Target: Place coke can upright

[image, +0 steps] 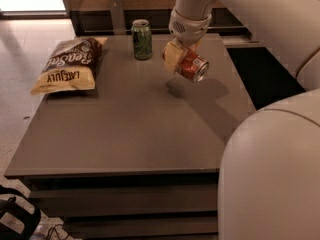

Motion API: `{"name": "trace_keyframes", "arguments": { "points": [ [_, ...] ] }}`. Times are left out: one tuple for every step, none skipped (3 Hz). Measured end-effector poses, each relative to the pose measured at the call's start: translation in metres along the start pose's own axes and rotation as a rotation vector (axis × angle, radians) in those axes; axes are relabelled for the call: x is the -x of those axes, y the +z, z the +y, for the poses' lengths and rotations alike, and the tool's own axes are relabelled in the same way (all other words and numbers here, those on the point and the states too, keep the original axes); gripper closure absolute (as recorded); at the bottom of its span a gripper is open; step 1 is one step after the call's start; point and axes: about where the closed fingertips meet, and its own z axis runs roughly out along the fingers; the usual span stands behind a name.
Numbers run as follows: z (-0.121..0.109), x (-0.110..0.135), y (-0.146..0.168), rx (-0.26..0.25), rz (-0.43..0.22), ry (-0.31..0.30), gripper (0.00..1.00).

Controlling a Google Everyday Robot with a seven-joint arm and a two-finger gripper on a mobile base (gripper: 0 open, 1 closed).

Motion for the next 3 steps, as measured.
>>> {"name": "trace_keyframes", "arguments": {
  "points": [
    [-0.007,0.002,-0.018,0.007,-0.081,-0.057,1.00],
    [-0.017,0.004,-0.028,0.047,-0.184,-0.124,1.00],
    [-0.024,0.001,-0.032,0.072,-0.291,-0.203,1.00]
  ]
}}
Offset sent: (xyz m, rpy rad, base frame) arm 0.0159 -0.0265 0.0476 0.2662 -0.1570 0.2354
